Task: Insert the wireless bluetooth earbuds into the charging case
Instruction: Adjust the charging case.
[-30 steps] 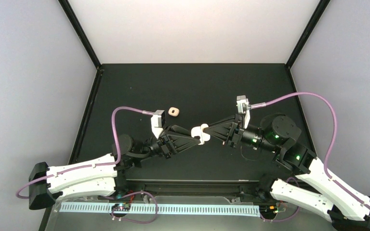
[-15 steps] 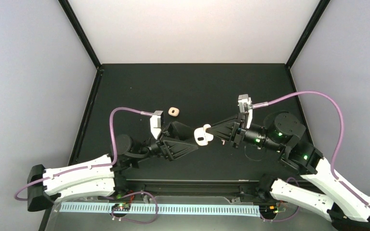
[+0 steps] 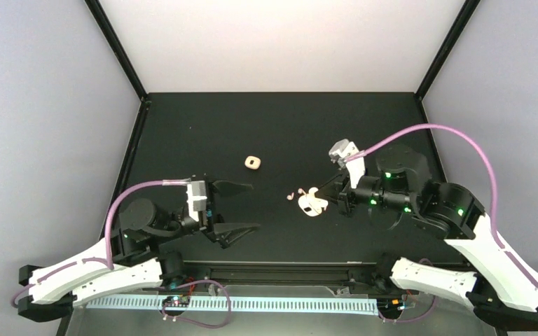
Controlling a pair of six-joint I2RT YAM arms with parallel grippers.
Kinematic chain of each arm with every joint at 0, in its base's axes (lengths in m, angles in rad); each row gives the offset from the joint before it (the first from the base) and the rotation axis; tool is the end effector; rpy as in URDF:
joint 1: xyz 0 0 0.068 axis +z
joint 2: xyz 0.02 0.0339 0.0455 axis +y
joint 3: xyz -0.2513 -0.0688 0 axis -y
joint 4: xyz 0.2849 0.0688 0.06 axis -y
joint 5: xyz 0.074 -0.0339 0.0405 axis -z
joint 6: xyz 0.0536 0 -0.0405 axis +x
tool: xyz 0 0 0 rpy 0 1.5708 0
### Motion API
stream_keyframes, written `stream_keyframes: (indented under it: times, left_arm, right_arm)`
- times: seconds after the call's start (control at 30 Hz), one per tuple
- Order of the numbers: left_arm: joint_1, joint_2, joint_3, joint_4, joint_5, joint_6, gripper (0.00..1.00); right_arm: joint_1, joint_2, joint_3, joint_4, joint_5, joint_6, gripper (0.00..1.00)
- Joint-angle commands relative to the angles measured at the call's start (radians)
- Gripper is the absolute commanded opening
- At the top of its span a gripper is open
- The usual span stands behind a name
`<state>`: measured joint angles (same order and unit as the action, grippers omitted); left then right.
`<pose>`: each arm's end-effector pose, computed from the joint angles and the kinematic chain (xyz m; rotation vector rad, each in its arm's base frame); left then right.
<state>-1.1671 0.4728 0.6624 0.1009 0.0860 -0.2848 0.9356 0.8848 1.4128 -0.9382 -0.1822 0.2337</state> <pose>0.0692 -0.1736 0.3770 0.6679 1.2258 -1.2870 0.1066 0.1610 0.4528 -0.8376 1.9232 0.9171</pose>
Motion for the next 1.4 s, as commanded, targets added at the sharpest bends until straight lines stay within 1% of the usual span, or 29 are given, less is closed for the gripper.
stream_keyframes:
  times: [0.0,0.07,0.13,0.3,0.4,0.5,0.6,0.73,0.87,0.97,1.1,1.17,1.37]
  left_arm:
    - [-0.005,0.120,0.155,-0.309,0.146,0.313,0.99]
    - [-0.005,0.191,0.214,-0.381,0.184,0.360,0.99]
    - [-0.002,0.243,0.244,-0.406,0.222,0.374,0.99]
    - [0.017,0.378,0.263,-0.392,0.417,0.378,0.99]
    - [0.017,0.444,0.285,-0.365,0.467,0.386,0.99]
    - [0.023,0.496,0.310,-0.302,0.508,0.349,0.99]
    - [0.039,0.573,0.356,-0.281,0.555,0.331,0.99]
    - [0.071,0.624,0.350,-0.208,0.591,0.288,0.99]
    - [0.080,0.662,0.338,-0.129,0.596,0.248,0.99]
    - [0.083,0.710,0.353,-0.112,0.599,0.227,0.99]
    - [0.083,0.757,0.370,-0.082,0.604,0.200,0.94]
    - [0.083,0.773,0.376,-0.076,0.608,0.193,0.94]
    - [0.083,0.760,0.345,-0.068,0.587,0.182,0.94]
  right_arm:
    - [0.023,0.003,-0.023,-0.158,0.105,-0.133,0.01]
    - [0.048,0.004,-0.032,-0.170,0.136,-0.147,0.01]
    - [0.073,0.003,-0.030,-0.187,0.167,-0.157,0.01]
    - [0.115,0.001,-0.034,-0.217,0.206,-0.170,0.01]
    - [0.136,-0.003,-0.055,-0.221,0.219,-0.176,0.01]
    - [0.156,-0.004,-0.067,-0.221,0.253,-0.180,0.01]
    - [0.158,-0.007,-0.077,-0.210,0.262,-0.184,0.01]
    - [0.160,-0.007,-0.078,-0.203,0.265,-0.188,0.01]
    - [0.160,-0.012,-0.084,-0.192,0.262,-0.191,0.01]
    - [0.160,-0.015,-0.087,-0.182,0.258,-0.188,0.01]
    - [0.160,-0.017,-0.096,-0.168,0.259,-0.183,0.01]
    - [0.160,-0.018,-0.097,-0.163,0.267,-0.181,0.01]
    - [0.160,-0.032,-0.101,-0.162,0.293,-0.180,0.01]
